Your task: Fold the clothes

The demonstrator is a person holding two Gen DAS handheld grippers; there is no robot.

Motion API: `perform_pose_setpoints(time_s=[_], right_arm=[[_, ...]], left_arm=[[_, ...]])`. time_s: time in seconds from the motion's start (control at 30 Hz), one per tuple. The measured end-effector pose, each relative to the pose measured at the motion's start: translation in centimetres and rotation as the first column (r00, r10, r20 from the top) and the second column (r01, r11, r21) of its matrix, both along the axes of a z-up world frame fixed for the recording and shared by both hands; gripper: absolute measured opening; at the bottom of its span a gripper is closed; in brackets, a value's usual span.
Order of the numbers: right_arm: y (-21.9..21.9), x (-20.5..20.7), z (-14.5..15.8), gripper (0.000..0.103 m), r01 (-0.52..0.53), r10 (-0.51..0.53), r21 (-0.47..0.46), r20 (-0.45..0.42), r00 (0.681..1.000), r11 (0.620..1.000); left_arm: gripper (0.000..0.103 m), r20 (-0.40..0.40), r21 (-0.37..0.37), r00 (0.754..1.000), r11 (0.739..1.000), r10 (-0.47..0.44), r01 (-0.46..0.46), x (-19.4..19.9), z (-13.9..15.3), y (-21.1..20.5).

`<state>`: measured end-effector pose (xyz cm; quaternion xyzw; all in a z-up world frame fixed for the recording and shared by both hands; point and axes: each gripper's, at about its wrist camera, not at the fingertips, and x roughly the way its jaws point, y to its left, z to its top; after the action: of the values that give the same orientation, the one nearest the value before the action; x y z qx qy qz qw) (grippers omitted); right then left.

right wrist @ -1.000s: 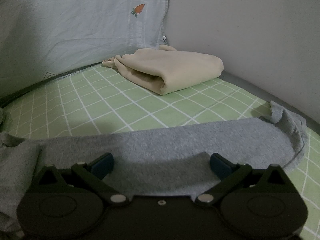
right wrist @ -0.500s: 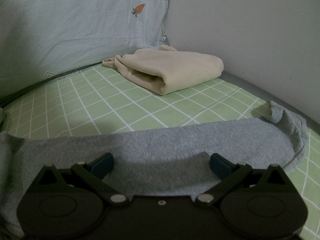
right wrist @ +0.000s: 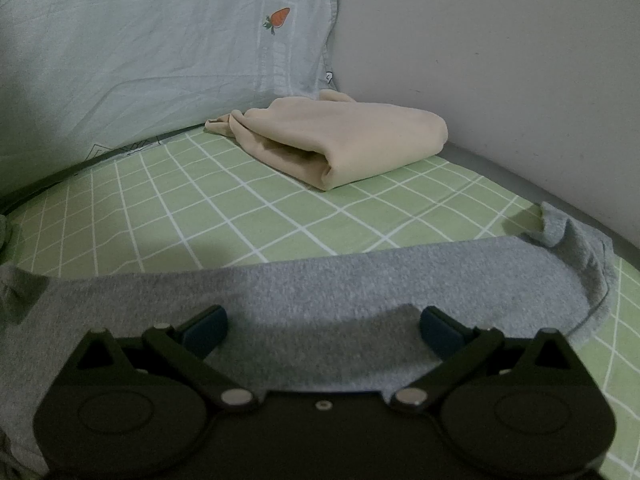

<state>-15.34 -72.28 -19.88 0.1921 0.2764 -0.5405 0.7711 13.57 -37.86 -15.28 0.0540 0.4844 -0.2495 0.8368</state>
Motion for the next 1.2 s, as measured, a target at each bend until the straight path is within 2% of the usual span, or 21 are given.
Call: perform_pose_setpoints(time_s=[0.17,0.33,0.37,0.4,0.43,0.47,0.5,0.53,0.6,0.67,0.83,0.9,1.0,1.2], right_arm=[[0.0,0.0,0.0,0.103,0.001,-0.001,0.0,0.0,1.0,1.0],[0.0,0.0,0.0,0.103,0.001,-0.001,0.001,0.001,1.0,1.0],[0.0,0.0,0.0,0.103,0.001,-0.001,0.001,0.001,1.0,1.0],[0.0,0.0,0.0,0.103,0.0,0.0,0.001,0.001,1.0,1.0],[0.0,0.0,0.0,0.103,0.0,0.0,0.001,0.002,1.0,1.0],[0.0,0.0,0.0,0.103,-0.001,0.001,0.002,0.002,1.0,1.0],[-0.1,-0.1,0.0,0.103,-0.002,0.002,0.003,0.005,1.0,1.0],[-0.1,-0.1,0.0,0.103,-0.004,0.004,0.004,0.007,1.0,1.0],[-0.1,-0.3,0.0,0.103,-0.009,0.009,0.006,0.015,1.0,1.0],[-0.2,-0.6,0.0,0.103,-0.016,0.016,0.009,0.028,0.999,1.0],[-0.6,-2.6,0.6,0.103,-0.046,0.043,0.031,0.096,0.994,0.998],[-0.5,-4.0,0.9,0.103,-0.01,0.011,-0.02,0.052,0.999,1.0],[-1.5,-7.4,1.0,0.103,0.103,-0.1,-0.038,0.073,0.992,0.994],[-5.7,-14.2,0.7,0.103,0.338,-0.335,-0.005,0.115,0.935,0.941]], left_arm=[[0.01,0.004,0.026,1.0,1.0,-0.016,0.016,0.0,-1.8,-0.2],[0.014,0.009,0.048,0.999,0.998,-0.03,0.03,-0.1,-1.9,-0.8],[0.025,0.003,0.04,0.999,0.999,-0.036,0.036,-0.2,-1.7,-0.8],[0.044,-0.002,0.027,0.999,0.999,-0.043,0.043,-0.3,-1.5,-0.8],[0.056,0.005,0.011,0.999,0.999,-0.047,0.047,-0.6,-1.2,-0.8],[0.079,0.034,0.01,0.999,0.999,-0.039,0.039,-1.1,-0.7,-1.0],[0.085,0.074,0.01,0.997,0.999,-0.036,0.035,-1.8,-0.2,-1.1],[0.085,0.124,0.011,0.991,0.999,-0.051,0.05,-2.8,0.6,-1.3],[0.089,0.175,-0.002,0.977,0.993,-0.117,0.119,-4.6,2.0,-1.8],[0.097,0.211,-0.013,0.964,0.986,-0.162,0.169,-6.4,3.2,-2.1],[0.1,0.295,-0.031,0.93,0.971,-0.218,0.238,-10.9,5.8,-2.0],[0.102,0.302,-0.02,0.918,0.961,-0.257,0.275,-12.5,6.3,-2.0],[0.102,0.296,0.019,0.913,0.957,-0.281,0.289,-14.0,6.5,-2.4],[0.102,0.286,0.055,0.918,0.961,-0.277,0.272,-15.3,6.6,-3.0]])
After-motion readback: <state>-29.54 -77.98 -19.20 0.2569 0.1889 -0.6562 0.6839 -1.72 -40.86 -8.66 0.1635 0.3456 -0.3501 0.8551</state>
